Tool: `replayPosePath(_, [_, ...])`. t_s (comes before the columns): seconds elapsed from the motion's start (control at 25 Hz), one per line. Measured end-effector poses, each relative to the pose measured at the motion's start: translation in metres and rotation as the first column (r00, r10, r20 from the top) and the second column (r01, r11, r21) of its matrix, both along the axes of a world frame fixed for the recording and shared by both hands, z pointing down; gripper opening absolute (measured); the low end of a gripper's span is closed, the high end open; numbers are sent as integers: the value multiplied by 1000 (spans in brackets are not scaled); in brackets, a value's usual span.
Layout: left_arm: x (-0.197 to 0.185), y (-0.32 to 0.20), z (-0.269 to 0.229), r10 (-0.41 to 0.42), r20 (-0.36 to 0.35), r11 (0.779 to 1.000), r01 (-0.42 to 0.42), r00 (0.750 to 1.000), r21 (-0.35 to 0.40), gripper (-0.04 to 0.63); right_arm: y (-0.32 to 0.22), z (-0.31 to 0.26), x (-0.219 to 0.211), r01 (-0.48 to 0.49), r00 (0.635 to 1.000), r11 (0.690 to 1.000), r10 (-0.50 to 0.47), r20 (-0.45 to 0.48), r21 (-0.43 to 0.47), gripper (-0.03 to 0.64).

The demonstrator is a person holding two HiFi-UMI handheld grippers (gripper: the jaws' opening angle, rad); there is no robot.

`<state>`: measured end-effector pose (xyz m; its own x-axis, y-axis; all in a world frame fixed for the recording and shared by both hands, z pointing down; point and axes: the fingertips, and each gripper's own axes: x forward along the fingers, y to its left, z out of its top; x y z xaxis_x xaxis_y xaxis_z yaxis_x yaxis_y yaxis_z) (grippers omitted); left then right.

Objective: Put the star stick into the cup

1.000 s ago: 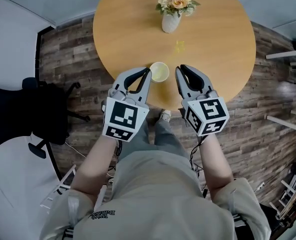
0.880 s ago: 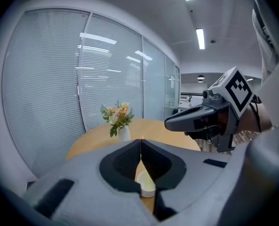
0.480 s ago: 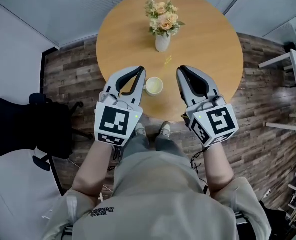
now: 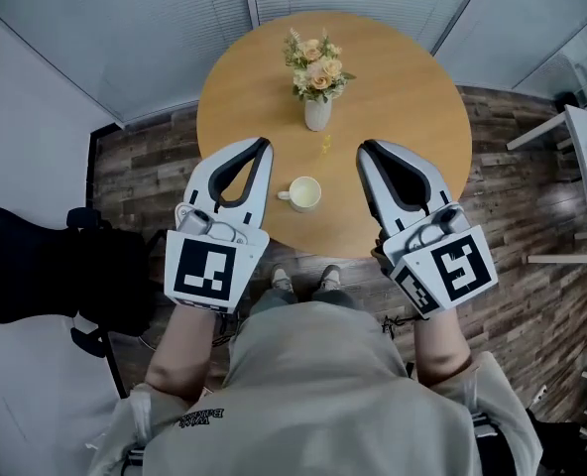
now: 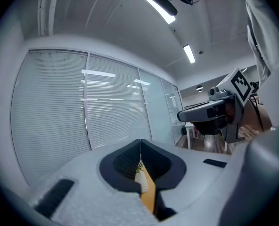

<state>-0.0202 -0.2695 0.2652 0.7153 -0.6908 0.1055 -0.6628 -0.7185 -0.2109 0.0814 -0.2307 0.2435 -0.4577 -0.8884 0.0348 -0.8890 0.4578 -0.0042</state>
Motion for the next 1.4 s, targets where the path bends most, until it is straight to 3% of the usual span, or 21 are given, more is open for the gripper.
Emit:
replayPosePath(0.36, [-16, 16, -23, -30, -31, 999, 31, 999, 25, 23, 13, -25, -8, 51, 999, 997, -50, -19, 57, 38])
replayPosePath(0.84, [-33, 16, -3, -73, -47, 996, 70, 996, -55, 23, 9, -2, -11, 75, 997, 997, -75, -20, -5, 37])
replayPosePath(1.04, [-34, 14, -6, -81, -47, 996, 79, 996, -50, 23, 4, 2, -6, 75, 997, 997, -74, 37, -24, 37])
replayPosePath(1.4, [-30, 13, -6, -74, -44, 996, 72, 996, -51, 23, 2, 3, -2, 74, 997, 997, -73, 33, -31, 37])
